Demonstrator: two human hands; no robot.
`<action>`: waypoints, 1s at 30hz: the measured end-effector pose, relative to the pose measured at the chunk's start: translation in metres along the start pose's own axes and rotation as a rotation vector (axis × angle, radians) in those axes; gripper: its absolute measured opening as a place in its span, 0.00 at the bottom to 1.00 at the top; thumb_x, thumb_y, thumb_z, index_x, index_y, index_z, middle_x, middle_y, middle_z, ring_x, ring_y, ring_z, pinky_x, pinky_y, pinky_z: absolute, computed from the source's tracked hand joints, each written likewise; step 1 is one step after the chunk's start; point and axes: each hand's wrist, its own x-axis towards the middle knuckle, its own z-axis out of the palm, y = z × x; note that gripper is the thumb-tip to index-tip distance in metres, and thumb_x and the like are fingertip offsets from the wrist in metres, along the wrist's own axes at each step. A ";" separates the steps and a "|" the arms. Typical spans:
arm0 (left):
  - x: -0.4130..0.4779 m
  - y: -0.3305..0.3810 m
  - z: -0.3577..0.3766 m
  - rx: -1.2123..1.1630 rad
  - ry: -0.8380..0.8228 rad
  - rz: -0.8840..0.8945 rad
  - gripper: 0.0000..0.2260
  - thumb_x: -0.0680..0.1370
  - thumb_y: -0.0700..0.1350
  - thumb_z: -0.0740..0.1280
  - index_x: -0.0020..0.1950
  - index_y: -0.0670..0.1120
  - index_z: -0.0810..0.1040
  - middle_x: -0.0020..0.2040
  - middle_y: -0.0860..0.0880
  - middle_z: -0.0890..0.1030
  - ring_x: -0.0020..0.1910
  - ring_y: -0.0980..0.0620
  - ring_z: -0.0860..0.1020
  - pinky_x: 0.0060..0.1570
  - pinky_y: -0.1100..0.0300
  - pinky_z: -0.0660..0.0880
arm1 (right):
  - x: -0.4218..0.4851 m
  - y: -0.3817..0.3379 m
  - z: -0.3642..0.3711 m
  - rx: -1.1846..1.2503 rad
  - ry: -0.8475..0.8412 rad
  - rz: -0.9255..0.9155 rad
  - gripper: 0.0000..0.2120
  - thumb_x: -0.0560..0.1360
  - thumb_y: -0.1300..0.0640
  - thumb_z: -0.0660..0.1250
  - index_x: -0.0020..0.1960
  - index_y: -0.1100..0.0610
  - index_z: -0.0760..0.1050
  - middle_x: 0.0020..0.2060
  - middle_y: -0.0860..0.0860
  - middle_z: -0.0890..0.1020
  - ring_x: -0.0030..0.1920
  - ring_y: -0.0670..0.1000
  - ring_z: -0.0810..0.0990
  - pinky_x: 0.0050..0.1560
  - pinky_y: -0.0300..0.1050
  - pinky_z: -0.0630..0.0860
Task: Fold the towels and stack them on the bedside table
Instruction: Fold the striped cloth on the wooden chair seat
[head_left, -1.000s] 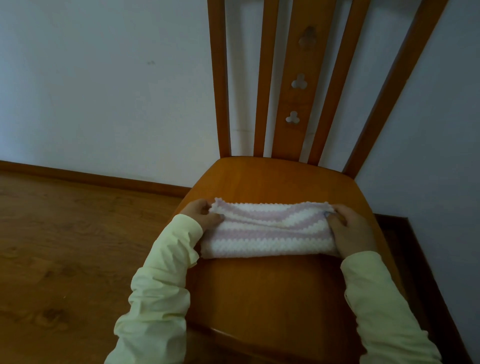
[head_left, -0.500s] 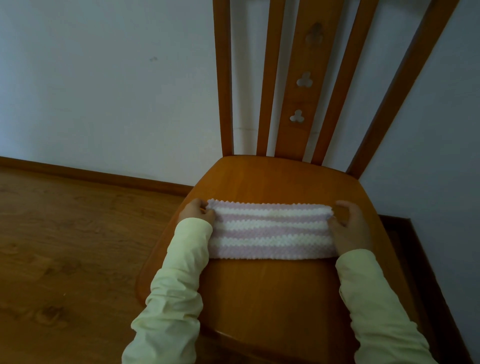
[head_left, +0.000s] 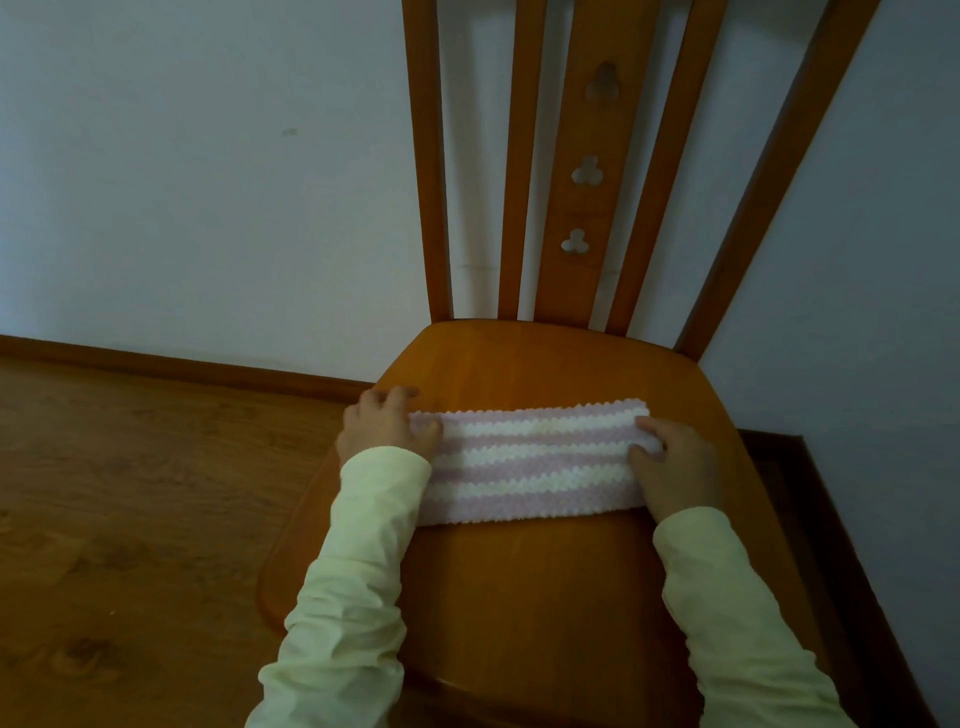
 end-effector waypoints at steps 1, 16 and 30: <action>-0.003 0.006 0.002 0.053 -0.001 0.099 0.19 0.77 0.53 0.60 0.68 0.52 0.68 0.71 0.47 0.66 0.71 0.45 0.62 0.68 0.48 0.62 | 0.000 -0.001 0.001 -0.084 0.026 -0.035 0.19 0.77 0.60 0.61 0.68 0.58 0.69 0.70 0.57 0.67 0.71 0.58 0.62 0.70 0.53 0.61; -0.015 0.028 0.048 0.407 -0.330 0.414 0.24 0.78 0.62 0.43 0.74 0.62 0.42 0.77 0.53 0.42 0.76 0.47 0.40 0.72 0.42 0.36 | -0.001 -0.004 0.033 -0.595 -0.301 -0.279 0.24 0.80 0.43 0.43 0.75 0.43 0.43 0.77 0.46 0.43 0.76 0.50 0.38 0.74 0.55 0.37; -0.019 0.029 0.050 0.426 -0.320 0.364 0.28 0.76 0.65 0.43 0.74 0.61 0.40 0.77 0.52 0.41 0.76 0.47 0.39 0.72 0.42 0.36 | -0.010 -0.008 0.031 -0.631 -0.245 -0.296 0.32 0.72 0.35 0.31 0.75 0.42 0.38 0.76 0.48 0.40 0.76 0.53 0.36 0.72 0.58 0.36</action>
